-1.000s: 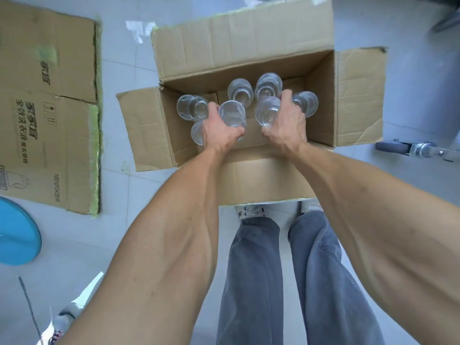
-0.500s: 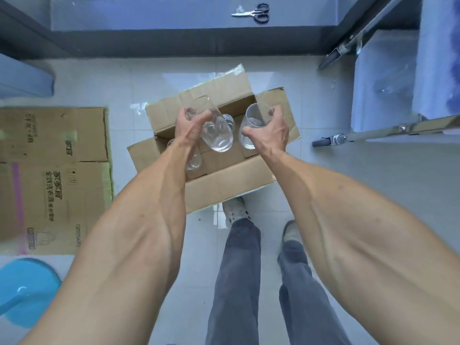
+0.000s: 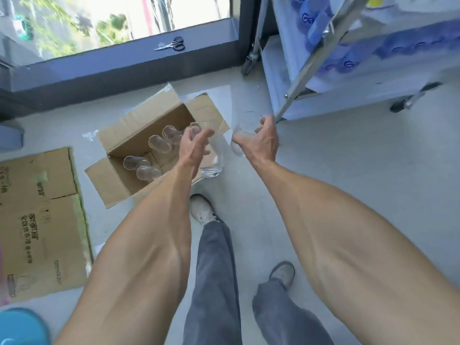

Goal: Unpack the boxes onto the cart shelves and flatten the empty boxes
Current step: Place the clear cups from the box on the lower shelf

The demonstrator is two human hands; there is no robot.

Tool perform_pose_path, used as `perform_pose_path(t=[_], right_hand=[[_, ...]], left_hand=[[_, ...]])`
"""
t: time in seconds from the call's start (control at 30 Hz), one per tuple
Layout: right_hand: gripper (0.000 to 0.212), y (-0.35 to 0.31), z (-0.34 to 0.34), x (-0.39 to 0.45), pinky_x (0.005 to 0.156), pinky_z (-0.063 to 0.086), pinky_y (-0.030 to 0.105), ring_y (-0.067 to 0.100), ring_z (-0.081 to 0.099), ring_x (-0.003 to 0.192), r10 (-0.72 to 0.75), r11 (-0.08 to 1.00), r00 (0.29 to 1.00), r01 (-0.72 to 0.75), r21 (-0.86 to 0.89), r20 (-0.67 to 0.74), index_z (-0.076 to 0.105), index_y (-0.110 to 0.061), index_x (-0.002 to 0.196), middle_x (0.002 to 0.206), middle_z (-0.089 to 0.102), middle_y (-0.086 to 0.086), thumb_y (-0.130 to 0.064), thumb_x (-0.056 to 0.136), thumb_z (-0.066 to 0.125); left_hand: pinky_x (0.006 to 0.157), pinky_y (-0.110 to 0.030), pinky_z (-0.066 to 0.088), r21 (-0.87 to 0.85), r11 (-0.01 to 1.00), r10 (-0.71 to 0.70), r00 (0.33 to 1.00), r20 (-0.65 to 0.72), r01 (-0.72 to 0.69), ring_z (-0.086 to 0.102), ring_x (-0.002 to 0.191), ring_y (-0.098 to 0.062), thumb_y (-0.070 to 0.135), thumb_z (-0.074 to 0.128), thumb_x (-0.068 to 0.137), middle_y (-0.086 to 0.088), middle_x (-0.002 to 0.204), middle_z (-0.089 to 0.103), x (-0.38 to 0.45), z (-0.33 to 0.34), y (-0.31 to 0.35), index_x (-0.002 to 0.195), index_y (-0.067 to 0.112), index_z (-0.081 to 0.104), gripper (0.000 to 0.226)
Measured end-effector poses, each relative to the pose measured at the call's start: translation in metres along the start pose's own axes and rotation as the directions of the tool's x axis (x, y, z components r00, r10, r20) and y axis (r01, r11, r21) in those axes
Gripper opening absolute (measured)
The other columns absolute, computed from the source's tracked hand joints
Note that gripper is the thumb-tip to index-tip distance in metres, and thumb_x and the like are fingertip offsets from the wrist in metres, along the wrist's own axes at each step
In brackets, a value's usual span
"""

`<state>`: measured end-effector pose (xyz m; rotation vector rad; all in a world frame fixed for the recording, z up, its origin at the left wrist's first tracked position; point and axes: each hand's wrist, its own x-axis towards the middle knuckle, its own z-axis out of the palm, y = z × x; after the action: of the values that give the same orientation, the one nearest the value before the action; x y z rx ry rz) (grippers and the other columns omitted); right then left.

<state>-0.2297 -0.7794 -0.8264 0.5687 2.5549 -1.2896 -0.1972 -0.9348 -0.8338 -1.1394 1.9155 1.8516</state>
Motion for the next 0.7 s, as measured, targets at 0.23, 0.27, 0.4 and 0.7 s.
perform_pose_path(t=[0.23, 0.27, 0.4, 0.7], right_hand=[[0.071, 0.075, -0.152, 0.013, 0.079, 0.045, 0.033, 0.027, 0.056, 0.097, 0.276, 0.950, 0.955, -0.256, 0.177, -0.104, 0.041, -0.020, 0.107, 0.105, 0.059, 0.003, -0.052, 0.049, 0.066], [0.070, 0.083, -0.165, 0.018, 0.079, 0.045, 0.033, 0.028, 0.056, 0.098, 0.289, 0.947, 0.952, -0.268, 0.175, -0.105, 0.040, -0.020, 0.107, 0.105, 0.058, 0.004, -0.052, 0.050, 0.066], [0.069, 0.116, -0.200, 0.055, 0.079, 0.039, 0.031, 0.027, 0.052, 0.099, 0.293, 0.945, 0.953, -0.277, 0.173, -0.076, 0.039, -0.017, 0.109, 0.106, 0.053, 0.001, -0.049, 0.055, 0.069], [0.064, 0.182, -0.239, 0.150, 0.078, 0.039, 0.028, 0.022, 0.054, 0.096, 0.408, 0.899, 0.910, -0.388, 0.204, -0.069, 0.050, -0.022, 0.123, 0.105, 0.056, -0.004, -0.044, 0.067, 0.073]], left_hand=[[0.059, -0.030, 0.045, 0.067, 0.982, -0.183, 0.976, 0.116, 0.176, 0.067, 0.052, -0.020, 0.056, 0.059, 0.090, -0.016, 0.082, 0.055, -0.066, 0.129, -0.017, 0.099, 0.013, 0.056, 0.044], [0.064, -0.031, 0.047, 0.080, 0.977, -0.205, 0.969, 0.137, 0.195, 0.068, 0.055, -0.020, 0.059, 0.060, 0.089, -0.016, 0.081, 0.058, -0.070, 0.146, -0.021, 0.096, 0.012, 0.057, 0.048], [0.069, -0.033, 0.053, 0.122, 0.957, -0.285, 0.930, 0.232, 0.263, 0.068, 0.066, -0.026, 0.065, 0.059, 0.086, -0.018, 0.093, 0.070, -0.067, 0.219, -0.026, 0.114, 0.006, 0.055, 0.065], [0.072, -0.034, 0.051, 0.222, 0.918, -0.388, 0.856, 0.341, 0.328, 0.063, 0.067, -0.026, 0.057, 0.061, 0.087, -0.015, 0.083, 0.068, -0.014, 0.323, -0.018, 0.104, 0.013, 0.052, 0.048]])
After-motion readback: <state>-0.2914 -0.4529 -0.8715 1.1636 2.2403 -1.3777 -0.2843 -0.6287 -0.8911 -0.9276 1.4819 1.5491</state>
